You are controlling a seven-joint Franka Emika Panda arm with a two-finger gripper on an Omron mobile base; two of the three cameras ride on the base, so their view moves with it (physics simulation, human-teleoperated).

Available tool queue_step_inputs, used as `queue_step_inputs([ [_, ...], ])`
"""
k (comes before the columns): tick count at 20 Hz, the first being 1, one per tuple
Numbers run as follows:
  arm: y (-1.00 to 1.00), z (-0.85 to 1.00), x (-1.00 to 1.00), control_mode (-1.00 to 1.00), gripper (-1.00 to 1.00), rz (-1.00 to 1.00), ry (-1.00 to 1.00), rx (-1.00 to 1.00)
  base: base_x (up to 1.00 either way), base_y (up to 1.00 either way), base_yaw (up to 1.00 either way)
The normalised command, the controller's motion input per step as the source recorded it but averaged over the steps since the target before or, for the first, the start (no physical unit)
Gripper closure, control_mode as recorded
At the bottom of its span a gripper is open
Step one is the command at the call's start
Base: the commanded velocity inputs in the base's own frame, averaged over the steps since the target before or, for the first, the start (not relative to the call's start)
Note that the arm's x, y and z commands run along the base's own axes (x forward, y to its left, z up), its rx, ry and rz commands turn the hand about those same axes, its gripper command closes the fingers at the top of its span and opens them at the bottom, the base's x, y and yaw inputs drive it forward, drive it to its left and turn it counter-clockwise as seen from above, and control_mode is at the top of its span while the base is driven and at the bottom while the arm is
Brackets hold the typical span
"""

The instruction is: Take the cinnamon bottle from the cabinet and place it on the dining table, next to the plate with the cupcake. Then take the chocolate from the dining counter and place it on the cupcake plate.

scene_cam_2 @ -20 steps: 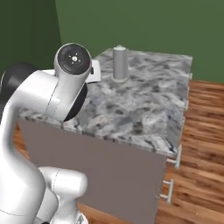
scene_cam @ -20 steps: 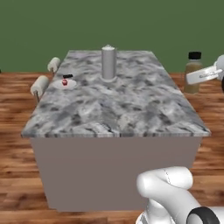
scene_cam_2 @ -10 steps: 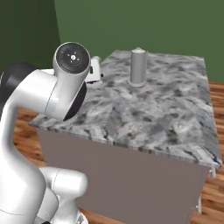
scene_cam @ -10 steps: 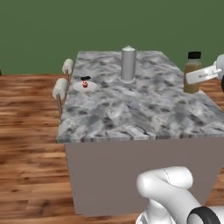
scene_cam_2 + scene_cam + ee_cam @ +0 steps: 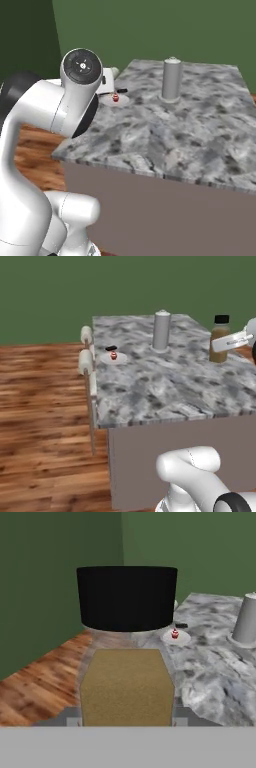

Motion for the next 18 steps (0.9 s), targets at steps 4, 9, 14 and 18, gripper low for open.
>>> queue_step_inputs([
  [4, 0.0, 0.0, 0.0, 1.0, 1.0, 0.0, 0.0, 0.0, 0.39, 0.7, -0.23],
  [9, 0.0, 0.0, 0.0, 1.0, 1.0, 0.0, 0.0, 0.0, 0.29, 0.68, -0.27],
  [14, 0.0, 0.0, 0.0, 1.0, 1.0, 0.0, 0.0, 0.0, 0.25, 0.67, -0.3],
  [18, 0.0, 0.0, 0.0, 1.0, 1.0, 0.0, 0.0, 0.0, 0.24, 0.67, -0.3],
])
